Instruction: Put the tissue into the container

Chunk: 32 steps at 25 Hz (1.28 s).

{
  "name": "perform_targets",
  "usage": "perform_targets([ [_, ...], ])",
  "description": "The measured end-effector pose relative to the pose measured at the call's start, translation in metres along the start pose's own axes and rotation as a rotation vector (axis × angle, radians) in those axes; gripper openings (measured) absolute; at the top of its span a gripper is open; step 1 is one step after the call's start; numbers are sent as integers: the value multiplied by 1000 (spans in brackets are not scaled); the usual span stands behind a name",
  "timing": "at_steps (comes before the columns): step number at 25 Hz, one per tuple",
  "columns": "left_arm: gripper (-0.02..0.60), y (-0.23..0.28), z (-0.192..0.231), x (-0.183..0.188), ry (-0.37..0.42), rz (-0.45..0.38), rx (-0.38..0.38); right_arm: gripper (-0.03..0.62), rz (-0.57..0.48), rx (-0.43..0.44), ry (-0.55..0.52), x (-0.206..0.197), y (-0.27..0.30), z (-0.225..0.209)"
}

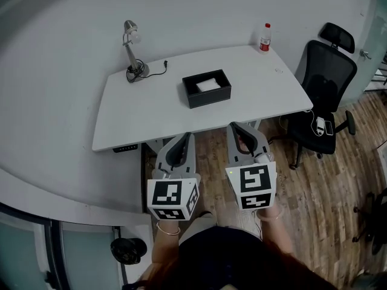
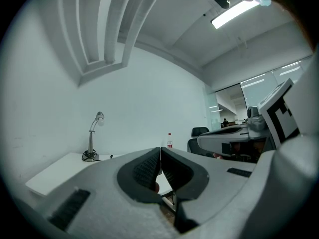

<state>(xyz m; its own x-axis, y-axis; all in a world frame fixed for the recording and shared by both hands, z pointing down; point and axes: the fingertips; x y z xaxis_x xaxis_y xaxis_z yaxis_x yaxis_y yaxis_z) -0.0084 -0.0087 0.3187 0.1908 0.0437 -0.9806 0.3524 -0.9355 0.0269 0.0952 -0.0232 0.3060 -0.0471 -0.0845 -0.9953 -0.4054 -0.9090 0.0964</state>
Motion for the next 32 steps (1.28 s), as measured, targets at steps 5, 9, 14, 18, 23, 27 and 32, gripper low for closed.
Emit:
perform_targets([
  [5, 28, -13, -17, 5, 10, 9, 20, 19, -27, 23, 3, 2, -24, -2],
  [9, 28, -26, -31, 6, 17, 16, 30, 19, -47, 48, 49, 0, -46, -3],
  [14, 28, -43, -44, 7, 20, 20, 40, 19, -56, 47, 58, -2, -69, -2],
  [18, 26, -53, -52, 8, 27, 29, 55, 20, -50, 66, 71, -5, -82, 2],
  [23, 26, -66, -63, 8, 35, 39, 75, 19, -54, 80, 82, -7, -98, 3],
  [27, 26, -73, -73, 9, 30, 40, 76, 19, -58, 85, 84, -7, -108, 1],
  [32, 26, -77, -83, 12, 41, 38, 70, 18, -63, 87, 93, -7, -115, -2],
])
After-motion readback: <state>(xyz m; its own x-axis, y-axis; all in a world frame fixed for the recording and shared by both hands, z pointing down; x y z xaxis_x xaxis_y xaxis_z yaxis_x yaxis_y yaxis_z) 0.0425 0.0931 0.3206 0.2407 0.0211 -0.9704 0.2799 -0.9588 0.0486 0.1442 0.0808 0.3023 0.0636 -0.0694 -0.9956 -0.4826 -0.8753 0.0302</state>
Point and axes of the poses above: the fingertips, and each gripper's own axes: y forward along the fingers, z to its left, x out of its top, and after that the axes turned 10 degrees about y, right-handed
